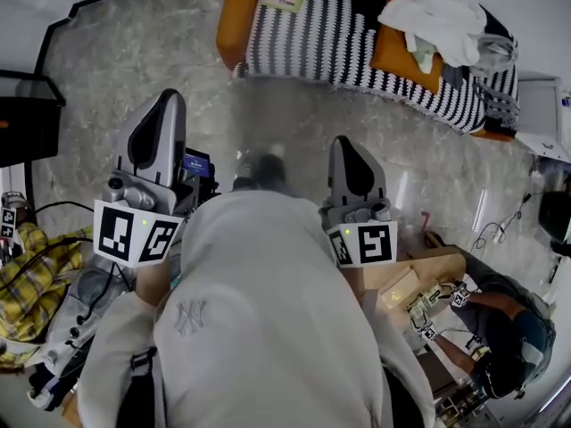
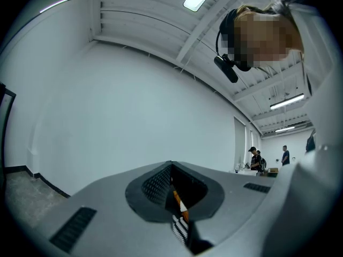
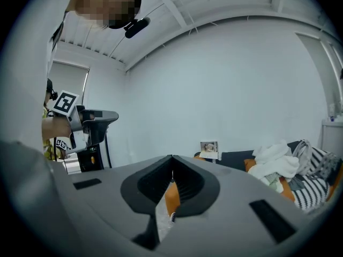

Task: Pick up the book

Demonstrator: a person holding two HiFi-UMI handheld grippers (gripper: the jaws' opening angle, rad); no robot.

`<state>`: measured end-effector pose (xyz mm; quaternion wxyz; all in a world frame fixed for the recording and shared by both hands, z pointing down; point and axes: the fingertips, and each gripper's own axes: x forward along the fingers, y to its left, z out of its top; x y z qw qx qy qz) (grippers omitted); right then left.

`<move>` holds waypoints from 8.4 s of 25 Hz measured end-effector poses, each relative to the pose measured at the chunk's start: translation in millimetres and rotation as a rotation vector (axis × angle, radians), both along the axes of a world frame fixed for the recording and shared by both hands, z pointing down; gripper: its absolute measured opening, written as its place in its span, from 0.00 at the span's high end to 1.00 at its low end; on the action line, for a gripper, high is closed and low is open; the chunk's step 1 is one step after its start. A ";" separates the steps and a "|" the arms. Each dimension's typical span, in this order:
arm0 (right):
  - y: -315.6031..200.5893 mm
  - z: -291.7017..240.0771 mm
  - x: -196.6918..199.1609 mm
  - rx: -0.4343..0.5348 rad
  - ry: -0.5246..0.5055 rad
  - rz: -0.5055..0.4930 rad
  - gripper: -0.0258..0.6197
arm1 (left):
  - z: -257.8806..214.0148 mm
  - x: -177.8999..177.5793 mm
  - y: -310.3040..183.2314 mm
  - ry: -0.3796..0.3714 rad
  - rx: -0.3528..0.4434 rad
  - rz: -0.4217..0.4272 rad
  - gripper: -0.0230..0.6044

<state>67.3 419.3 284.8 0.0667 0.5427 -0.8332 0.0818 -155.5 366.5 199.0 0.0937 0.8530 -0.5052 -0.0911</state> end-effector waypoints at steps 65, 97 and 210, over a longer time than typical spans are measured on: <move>-313.5 28.9 19.2 -0.148 -0.013 0.065 0.93 | 35.4 44.8 -339.2 0.039 -0.129 0.138 0.95; -487.3 26.9 77.1 -0.131 -0.030 -0.216 0.93 | 17.1 66.5 -447.9 0.026 -0.085 -0.225 0.95; -616.2 60.1 54.1 -0.097 -0.091 -0.194 0.82 | 53.3 77.3 -540.7 0.012 -0.169 -0.038 0.95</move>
